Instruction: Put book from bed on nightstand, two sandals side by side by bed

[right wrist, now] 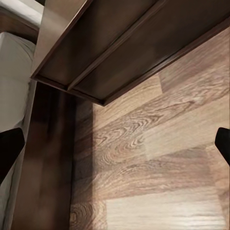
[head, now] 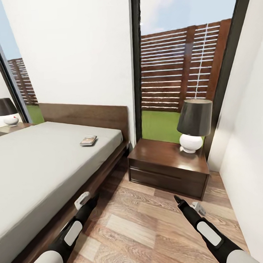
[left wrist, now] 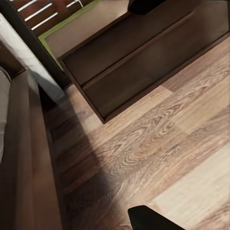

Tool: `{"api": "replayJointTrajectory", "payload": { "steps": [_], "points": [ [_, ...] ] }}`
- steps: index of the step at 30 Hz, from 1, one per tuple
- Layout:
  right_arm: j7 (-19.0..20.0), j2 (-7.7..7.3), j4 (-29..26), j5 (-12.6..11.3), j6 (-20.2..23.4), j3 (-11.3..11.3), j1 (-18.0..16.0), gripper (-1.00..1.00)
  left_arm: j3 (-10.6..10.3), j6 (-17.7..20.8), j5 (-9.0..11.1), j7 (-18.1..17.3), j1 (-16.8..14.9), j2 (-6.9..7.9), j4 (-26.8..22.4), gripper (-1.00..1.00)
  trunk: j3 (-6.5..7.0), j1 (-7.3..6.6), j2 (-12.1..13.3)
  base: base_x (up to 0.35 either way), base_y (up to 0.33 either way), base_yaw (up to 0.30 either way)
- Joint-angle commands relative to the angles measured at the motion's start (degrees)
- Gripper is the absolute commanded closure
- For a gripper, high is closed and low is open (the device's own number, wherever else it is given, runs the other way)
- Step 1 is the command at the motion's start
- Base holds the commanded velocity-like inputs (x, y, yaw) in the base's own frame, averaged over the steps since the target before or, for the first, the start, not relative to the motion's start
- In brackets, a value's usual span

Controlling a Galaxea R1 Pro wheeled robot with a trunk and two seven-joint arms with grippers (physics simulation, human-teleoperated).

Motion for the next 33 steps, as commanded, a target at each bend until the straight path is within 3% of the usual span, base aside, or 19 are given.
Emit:
{"api": "replayJointTrajectory", "payload": {
  "steps": [1, 33],
  "points": [
    [0.14, -0.07, 0.04, -0.6, -0.3, 0.46, -0.05, -1.0, 0.08, -0.01, 0.52, -0.38, -0.04, -0.01, 0.09, -1.0, -0.05, 0.0, -0.02, 0.152, 0.0, 0.015],
    [0.14, -0.07, 0.04, -0.53, -0.25, 0.54, -0.05, -1.0, 0.06, -0.01, 0.52, -0.38, -0.08, -0.01, 0.09, -1.0, -0.05, 0.0, -0.02, 0.153, 0.0, 0.002]
  ]
}}
